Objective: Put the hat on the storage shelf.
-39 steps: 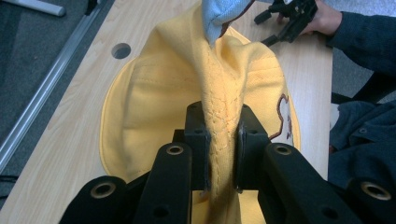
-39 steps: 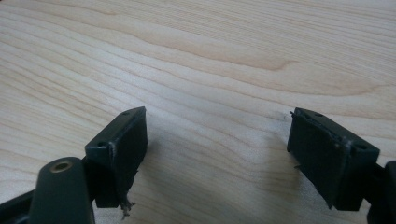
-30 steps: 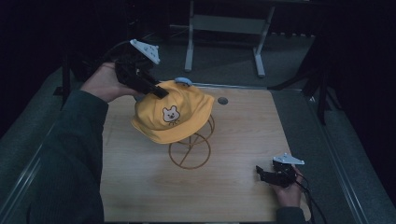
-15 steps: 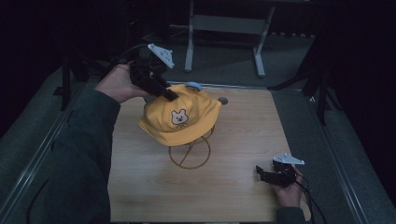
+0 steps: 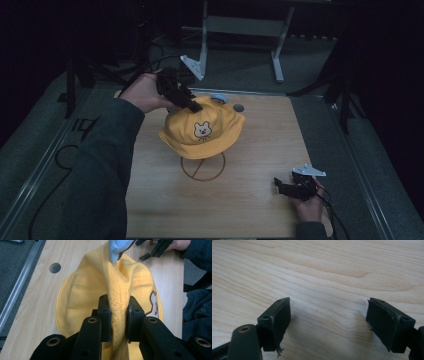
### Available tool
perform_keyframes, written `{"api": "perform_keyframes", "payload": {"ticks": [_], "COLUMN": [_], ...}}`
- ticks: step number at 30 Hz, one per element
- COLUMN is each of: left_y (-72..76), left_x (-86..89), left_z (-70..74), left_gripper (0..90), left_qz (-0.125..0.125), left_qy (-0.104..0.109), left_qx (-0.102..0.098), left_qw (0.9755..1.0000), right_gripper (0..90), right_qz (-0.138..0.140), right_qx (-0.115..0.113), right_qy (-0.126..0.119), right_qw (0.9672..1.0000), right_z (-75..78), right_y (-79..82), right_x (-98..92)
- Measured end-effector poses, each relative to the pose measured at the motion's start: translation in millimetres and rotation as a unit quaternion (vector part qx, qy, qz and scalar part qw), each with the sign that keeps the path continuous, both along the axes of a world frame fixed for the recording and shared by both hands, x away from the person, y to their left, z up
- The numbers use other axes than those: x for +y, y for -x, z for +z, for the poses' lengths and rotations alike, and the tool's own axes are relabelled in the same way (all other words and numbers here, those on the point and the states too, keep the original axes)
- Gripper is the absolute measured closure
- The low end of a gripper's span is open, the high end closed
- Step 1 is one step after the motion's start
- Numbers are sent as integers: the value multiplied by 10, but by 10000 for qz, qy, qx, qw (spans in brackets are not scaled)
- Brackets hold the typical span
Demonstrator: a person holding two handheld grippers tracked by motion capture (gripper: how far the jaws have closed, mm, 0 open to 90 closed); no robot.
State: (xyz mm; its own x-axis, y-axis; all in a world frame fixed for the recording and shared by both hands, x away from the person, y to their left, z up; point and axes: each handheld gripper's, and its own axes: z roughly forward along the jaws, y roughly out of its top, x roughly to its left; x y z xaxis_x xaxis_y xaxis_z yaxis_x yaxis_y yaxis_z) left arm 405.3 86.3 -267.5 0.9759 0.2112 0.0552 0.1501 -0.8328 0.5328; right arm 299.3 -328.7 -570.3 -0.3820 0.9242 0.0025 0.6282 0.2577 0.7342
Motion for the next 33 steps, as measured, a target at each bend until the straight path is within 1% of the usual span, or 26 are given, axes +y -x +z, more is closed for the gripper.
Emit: {"api": "perform_keyframes", "payload": {"ticks": [3,4,7,12,13,14,16,18,19,21,22,24,26,28,30,31,33], "left_y": [-12,-9,-13,-21,-13,-12,-16,-16,-8,15,26,29,27,32,45,61,81], "left_x": [-81,-106,-156,-165,-169,-170,-169,-155,-138,-110,-92,-36,10,88,180,236,318], "left_z": [-62,-83,-116,-141,-159,-160,-153,-137,-121,-92,-80,-47,-24,23,84,117,161], "left_gripper": [758,757,755,734,714,700,642,579,565,524,495,464,443,433,433,433,430], "left_qz": [-43,-29,-31,-34,-43,-38,14,116,141,199,253,330,361,400,501,588,689], "left_qy": [-107,-84,-130,-118,-71,-70,-79,17,115,216,300,452,551,726,903,999,1094], "left_qx": [44,51,24,101,136,131,78,20,-26,-153,-227,-236,-225,-275,-421,-496,-604], "left_qw": [9999,9999,9999,9999,9999,9999,9999,9999,9998,9995,9990,9982,9976,9962,9938,9920,9898], "right_gripper": [199,199,198,197,197,197,197,197,197,197,197,197,197,197,197,197,197], "right_qz": [-4,1,2,6,6,7,6,5,7,6,4,3,5,4,3,5,5], "right_qx": [-1,-1,-1,-2,-1,0,-2,0,-2,-2,1,1,1,1,1,0,1], "right_qy": [-3,0,0,1,1,1,2,1,2,1,-2,-1,-1,-2,-3,-1,0], "right_qw": [10000,10000,10000,10000,10000,10000,10000,10000,10000,10000,10000,10000,10000,10000,10000,10000,10000], "right_z": [0,0,0,0,0,0,0,0,0,0,0,0,0,0,0,0,0], "right_y": [0,0,0,0,0,0,-1,0,-1,-1,0,0,0,0,0,0,0], "right_x": [1,0,0,0,0,0,0,0,0,0,0,0,0,0,0,0,0]}}
